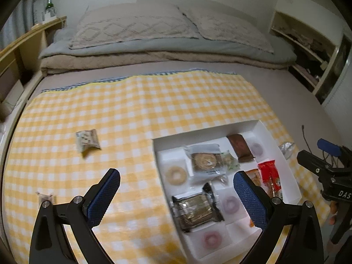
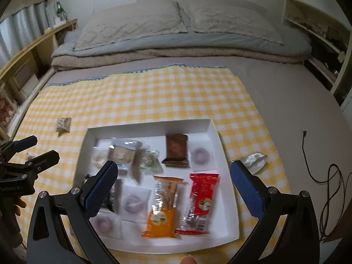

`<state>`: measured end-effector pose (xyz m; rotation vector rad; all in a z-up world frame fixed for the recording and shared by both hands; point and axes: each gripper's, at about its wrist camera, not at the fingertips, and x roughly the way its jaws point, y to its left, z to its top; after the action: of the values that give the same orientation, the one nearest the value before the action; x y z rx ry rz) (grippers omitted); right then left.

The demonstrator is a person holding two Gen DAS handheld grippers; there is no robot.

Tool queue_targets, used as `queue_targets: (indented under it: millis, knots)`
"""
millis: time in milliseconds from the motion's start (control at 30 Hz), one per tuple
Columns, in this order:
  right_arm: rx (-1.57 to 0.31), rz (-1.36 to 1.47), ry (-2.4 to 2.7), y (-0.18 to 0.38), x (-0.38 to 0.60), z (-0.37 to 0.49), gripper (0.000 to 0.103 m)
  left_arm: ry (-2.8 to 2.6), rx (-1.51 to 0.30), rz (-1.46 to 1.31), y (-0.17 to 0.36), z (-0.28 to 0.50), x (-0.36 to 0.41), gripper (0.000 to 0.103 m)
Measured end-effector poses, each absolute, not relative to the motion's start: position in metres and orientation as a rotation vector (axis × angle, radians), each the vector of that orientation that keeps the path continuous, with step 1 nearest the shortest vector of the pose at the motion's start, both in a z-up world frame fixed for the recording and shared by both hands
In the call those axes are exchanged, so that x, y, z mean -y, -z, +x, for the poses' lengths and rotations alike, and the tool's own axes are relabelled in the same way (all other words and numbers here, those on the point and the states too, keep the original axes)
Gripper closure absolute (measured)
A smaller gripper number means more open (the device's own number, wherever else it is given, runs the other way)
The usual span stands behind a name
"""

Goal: Organize snacks
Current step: 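Move both tools back over the last two packets on the cloth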

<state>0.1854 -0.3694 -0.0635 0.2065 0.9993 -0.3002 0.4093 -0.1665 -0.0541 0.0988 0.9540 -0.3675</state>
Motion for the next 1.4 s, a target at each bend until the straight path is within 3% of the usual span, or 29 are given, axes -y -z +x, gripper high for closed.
queue_targets:
  millis: [767, 1400]
  knots:
    - [-0.987, 0.215, 0.147, 0.066, 0.280, 0.242, 0.000, 0.178, -0.889, 0.062, 0.011, 0.378, 0.026, 0.000]
    - [-0.979, 0.279, -0.001, 0.072, 0.188, 0.317, 0.000, 0.014, -0.979, 0.052, 0.034, 0.386, -0.068, 0.000]
